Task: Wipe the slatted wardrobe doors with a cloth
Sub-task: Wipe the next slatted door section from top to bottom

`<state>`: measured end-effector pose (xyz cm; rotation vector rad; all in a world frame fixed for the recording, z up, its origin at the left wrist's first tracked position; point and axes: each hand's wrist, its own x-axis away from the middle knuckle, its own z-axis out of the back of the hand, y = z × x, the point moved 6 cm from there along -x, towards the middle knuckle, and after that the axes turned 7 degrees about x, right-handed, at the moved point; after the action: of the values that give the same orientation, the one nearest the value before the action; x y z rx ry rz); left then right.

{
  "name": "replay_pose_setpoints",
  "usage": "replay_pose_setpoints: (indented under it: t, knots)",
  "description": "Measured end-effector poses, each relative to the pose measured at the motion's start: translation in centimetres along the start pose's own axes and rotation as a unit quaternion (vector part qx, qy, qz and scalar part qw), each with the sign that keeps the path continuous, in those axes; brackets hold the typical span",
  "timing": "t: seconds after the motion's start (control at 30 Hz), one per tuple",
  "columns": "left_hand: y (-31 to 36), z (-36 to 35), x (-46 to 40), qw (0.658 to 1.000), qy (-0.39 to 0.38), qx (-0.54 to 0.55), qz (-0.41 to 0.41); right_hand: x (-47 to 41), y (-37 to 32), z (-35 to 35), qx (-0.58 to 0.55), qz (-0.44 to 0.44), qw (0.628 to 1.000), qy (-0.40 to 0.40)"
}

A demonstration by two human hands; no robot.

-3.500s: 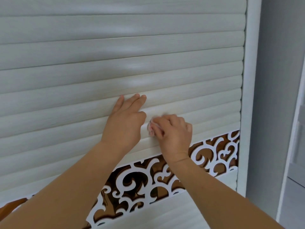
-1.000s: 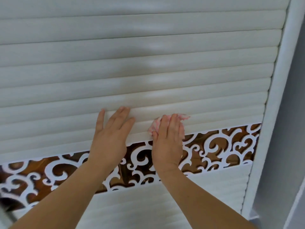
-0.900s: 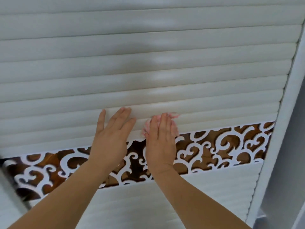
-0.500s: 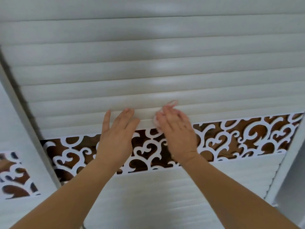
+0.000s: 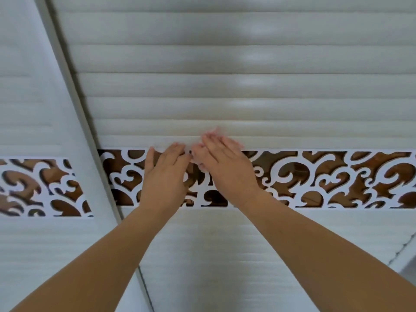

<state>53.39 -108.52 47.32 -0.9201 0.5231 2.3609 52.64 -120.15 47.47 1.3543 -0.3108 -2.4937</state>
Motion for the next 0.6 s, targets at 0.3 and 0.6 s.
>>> replay_pose_setpoints:
  t: [0.3,0.6]
  knots:
    - [-4.2,-4.1,8.1,0.996,-0.022,-0.043,0.081,10.4,0.9,-2.5,-0.239,-0.125,0.962,0.028]
    - [-6.6,-13.2,16.5,0.997,0.021,-0.056,0.05,20.5,-1.3,-7.5,-0.189,-0.102,0.974,0.073]
